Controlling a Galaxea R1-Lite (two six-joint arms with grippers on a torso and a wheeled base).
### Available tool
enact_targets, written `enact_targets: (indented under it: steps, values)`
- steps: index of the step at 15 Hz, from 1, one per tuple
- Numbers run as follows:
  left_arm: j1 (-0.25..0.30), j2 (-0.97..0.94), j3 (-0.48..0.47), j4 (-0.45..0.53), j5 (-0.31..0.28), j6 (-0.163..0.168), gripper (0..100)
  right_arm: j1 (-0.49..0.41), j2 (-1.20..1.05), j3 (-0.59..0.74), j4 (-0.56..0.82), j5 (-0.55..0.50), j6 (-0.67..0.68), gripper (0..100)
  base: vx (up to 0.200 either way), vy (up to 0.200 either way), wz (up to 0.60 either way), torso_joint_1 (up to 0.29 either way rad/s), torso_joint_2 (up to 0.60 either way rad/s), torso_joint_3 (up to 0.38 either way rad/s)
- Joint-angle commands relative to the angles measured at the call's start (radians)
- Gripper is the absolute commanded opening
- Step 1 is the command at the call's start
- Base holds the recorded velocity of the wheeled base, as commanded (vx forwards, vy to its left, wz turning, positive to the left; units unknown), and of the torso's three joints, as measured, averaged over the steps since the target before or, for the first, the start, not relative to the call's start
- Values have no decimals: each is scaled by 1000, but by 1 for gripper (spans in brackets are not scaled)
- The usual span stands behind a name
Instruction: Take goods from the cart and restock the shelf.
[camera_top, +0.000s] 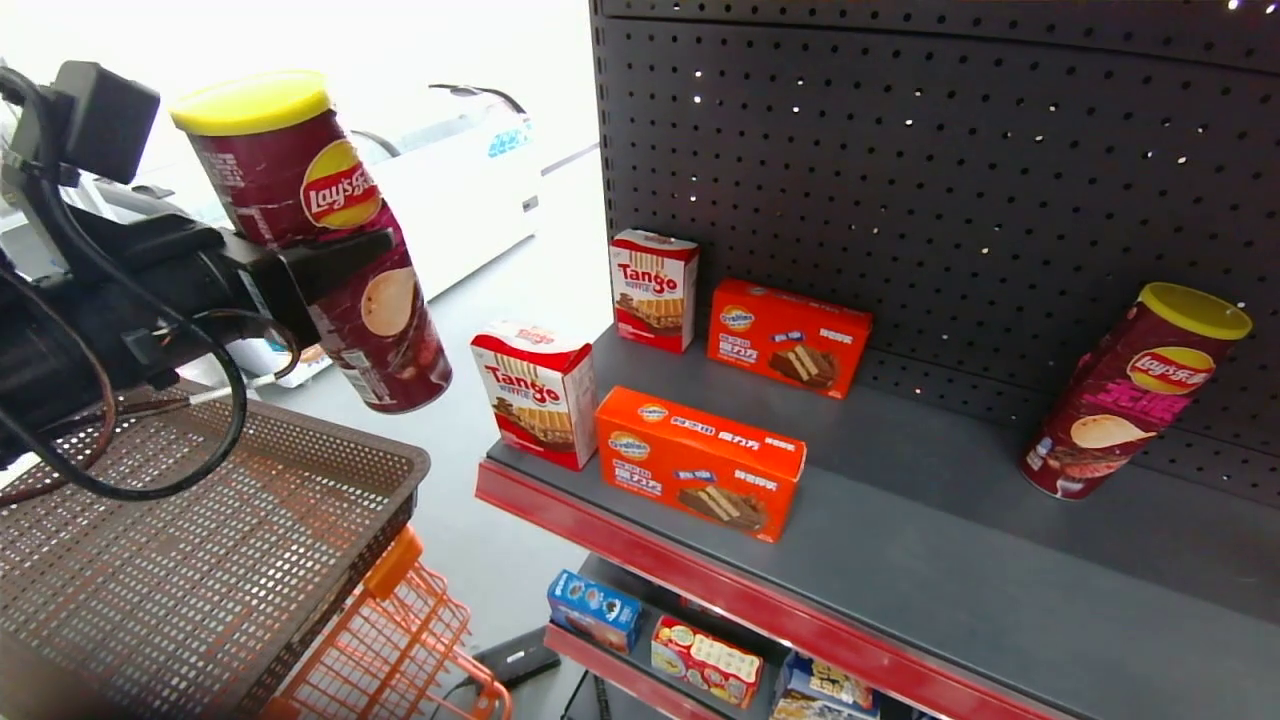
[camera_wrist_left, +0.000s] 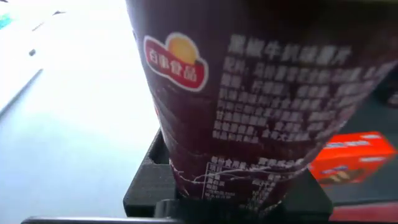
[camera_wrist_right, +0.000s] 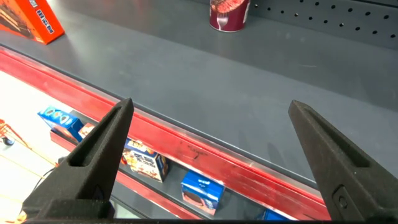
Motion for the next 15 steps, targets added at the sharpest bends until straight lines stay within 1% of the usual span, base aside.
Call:
enact_targets:
  steps: [1, 2, 3, 4, 5, 6, 7, 8, 9, 11, 13, 15]
  values:
    - [-17, -58, 11, 21, -40, -26, 0, 0, 2, 0, 0, 0, -1, 100, 0, 0, 0, 0, 0, 0]
    - [-39, -65, 21, 46, -40, -39, 0, 0, 2, 0, 0, 0, -1, 100, 0, 0, 0, 0, 0, 0]
    - [-40, -68, 12, 39, -43, -37, 0, 0, 2, 0, 0, 0, -1, 100, 0, 0, 0, 0, 0, 0]
    - [-59, -83, 12, 53, -48, -36, 0, 0, 2, 0, 0, 0, -1, 100, 0, 0, 0, 0, 0, 0]
    - [-106, -100, 0, 72, -45, -37, 0, 0, 2, 0, 0, 0, -1, 100, 0, 0, 0, 0, 0, 0]
    - [-160, -101, -22, 113, -42, -36, 0, 0, 2, 0, 0, 0, -1, 100, 0, 0, 0, 0, 0, 0]
    - [-209, -100, -14, 128, -40, -22, 0, 0, 2, 0, 0, 0, -1, 100, 0, 0, 0, 0, 0, 0]
    - [-228, -95, -9, 121, -42, 7, 0, 0, 2, 0, 0, 0, -1, 100, 0, 0, 0, 0, 0, 0]
    - [-238, -92, -9, 124, -48, 15, 0, 0, 2, 0, 0, 0, -1, 100, 0, 0, 0, 0, 0, 0]
    - [-309, -88, 0, 130, -53, 13, 0, 0, 2, 0, 0, 0, -1, 100, 0, 0, 0, 0, 0, 0]
    - [-346, -80, 6, 132, -65, 13, 0, -1, 2, 0, 0, 0, -1, 100, 0, 0, 0, 0, 0, 0]
    - [-358, -68, 11, 130, -120, 21, 0, 0, 2, 0, 0, 0, -1, 100, 0, 0, 0, 0, 0, 0]
